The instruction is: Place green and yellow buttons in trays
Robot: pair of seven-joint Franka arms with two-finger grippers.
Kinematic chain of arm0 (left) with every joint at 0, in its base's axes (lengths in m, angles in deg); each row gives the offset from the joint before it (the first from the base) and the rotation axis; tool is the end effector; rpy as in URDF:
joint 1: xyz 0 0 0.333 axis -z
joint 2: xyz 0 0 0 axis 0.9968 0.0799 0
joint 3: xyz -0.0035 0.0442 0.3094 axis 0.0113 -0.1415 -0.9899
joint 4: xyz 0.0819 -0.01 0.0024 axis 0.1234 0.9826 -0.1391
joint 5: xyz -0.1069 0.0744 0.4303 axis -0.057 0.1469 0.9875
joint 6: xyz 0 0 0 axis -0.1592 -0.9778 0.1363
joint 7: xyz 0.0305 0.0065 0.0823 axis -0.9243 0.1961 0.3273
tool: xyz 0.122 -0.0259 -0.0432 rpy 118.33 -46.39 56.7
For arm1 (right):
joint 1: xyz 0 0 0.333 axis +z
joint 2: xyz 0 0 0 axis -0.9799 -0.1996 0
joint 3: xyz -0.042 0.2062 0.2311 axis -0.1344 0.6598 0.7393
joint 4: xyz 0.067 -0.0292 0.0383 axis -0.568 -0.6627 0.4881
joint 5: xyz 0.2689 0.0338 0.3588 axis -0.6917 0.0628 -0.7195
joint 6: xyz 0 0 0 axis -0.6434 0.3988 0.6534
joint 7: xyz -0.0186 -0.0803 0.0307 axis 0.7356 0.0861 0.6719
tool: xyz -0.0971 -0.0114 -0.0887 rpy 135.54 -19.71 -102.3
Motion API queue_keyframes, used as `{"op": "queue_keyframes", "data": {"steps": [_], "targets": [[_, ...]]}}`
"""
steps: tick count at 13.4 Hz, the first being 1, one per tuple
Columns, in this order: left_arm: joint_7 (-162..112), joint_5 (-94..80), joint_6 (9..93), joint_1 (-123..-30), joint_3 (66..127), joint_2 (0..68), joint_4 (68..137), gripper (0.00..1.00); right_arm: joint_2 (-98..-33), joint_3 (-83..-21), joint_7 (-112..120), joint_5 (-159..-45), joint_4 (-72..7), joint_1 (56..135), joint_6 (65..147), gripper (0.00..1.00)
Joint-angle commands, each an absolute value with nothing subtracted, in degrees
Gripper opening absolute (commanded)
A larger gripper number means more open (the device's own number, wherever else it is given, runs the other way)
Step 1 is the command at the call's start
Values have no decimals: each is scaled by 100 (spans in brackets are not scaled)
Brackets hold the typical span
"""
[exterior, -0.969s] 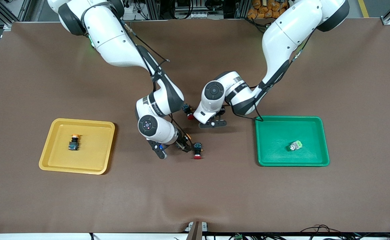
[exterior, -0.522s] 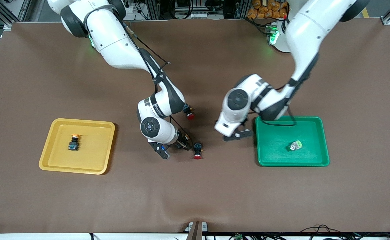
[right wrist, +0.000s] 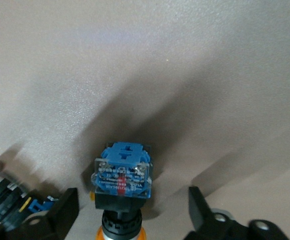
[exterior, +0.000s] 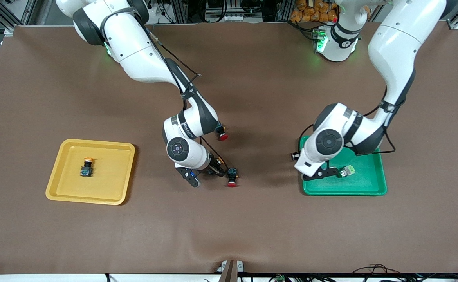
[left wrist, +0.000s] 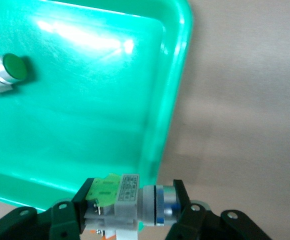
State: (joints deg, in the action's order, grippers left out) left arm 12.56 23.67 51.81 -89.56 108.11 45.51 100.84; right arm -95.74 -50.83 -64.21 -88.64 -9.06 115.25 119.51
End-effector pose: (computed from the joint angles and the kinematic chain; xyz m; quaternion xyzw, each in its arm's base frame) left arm 0.6336 -0.2581 0.1694 -0.9914 -0.0840 0.0829 0.0565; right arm 0.6472 0.4456 0.1097 -0.9200 0.3703 0.0948 0.0868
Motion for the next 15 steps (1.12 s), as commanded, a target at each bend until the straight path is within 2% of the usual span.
{"op": "queue_keyframes", "data": {"steps": [1,3,4,5,6,10,13,15], "targets": [[911,2519,5164,-9332,10896,4490,10292,0,-9576,-5112,-6061,-8836,-909,11601,11971,0],[892,2519,5270,-9359,10896,4525,10424,0,-9568,-5121,-6006,-8819,-997,11654,11997,0],[892,2519,5270,-9368,10896,4543,10424,35,-9550,-5121,-6015,-8827,-997,11654,11989,0],[901,2519,5270,-9368,10896,4560,10424,94,-9472,-5121,-6032,-8827,-997,11671,11954,0],[901,2519,5270,-9368,10896,4552,10415,100,-9375,-5121,-6050,-8827,-997,11680,11849,0],[674,2510,5174,-9394,10896,4237,10336,100,-8893,-5226,-5604,-8784,-953,11409,11042,0],[532,2431,4894,-9447,10887,3779,10127,100,-8628,-5795,-4718,-8740,-866,11390,10514,0],[436,2431,4429,-9499,10887,3743,9601,100,-8505,-6235,-3735,-8670,-883,11408,10066,0]]}}
